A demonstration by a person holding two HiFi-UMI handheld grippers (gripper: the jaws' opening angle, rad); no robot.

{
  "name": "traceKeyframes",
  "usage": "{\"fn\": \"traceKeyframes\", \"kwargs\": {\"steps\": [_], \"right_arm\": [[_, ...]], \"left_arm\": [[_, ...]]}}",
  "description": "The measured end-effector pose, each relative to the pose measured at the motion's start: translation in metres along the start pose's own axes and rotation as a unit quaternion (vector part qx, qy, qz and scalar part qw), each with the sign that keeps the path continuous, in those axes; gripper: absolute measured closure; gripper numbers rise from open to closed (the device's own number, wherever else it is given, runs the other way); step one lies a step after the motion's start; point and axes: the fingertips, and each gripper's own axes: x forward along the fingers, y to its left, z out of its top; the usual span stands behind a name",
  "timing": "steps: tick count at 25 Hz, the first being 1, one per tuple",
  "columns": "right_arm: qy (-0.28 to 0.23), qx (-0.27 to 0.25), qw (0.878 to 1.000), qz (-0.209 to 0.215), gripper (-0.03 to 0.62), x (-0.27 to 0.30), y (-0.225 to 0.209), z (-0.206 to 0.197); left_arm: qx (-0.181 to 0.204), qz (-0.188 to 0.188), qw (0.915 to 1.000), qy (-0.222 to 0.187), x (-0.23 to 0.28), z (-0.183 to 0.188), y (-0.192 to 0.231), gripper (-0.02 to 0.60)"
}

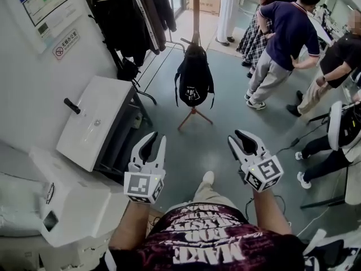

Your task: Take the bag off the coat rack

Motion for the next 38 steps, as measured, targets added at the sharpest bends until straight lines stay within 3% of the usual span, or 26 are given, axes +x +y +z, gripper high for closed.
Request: {"fn": "traceKeyframes", "kwargs": {"steps": [8,15,23,31,38], "right_arm": [[-0.002,0.002,1.000,0.008,0.474,0.040,-0.047,0.010],[-0.002,0.003,1.000,0.014,0.475,0.061,-0.085,0.018],[0.001,-0.011,1.000,0.022,0.476,0.079,-0.129,0.026],[0.005,-0.016,0.999,0.050,0.475,0.099,-0.171,0.023],[0.005,-0.007,0.997,0.074,0.476,0.113,-0.181,0.017]], "left_arm": [[-0.009,-0.008,0.9998,0.014,0.061,-0.008,0.009,0.508],[-0.009,-0.015,0.9998,-0.003,0.107,0.002,0.007,0.509],[-0.004,-0.012,0.9997,0.020,0.162,-0.005,-0.002,0.509],[0.010,0.010,0.9997,0.019,0.208,-0.001,-0.010,0.509],[0.023,0.034,0.9985,0.037,0.218,-0.003,-0.009,0.509]]}}
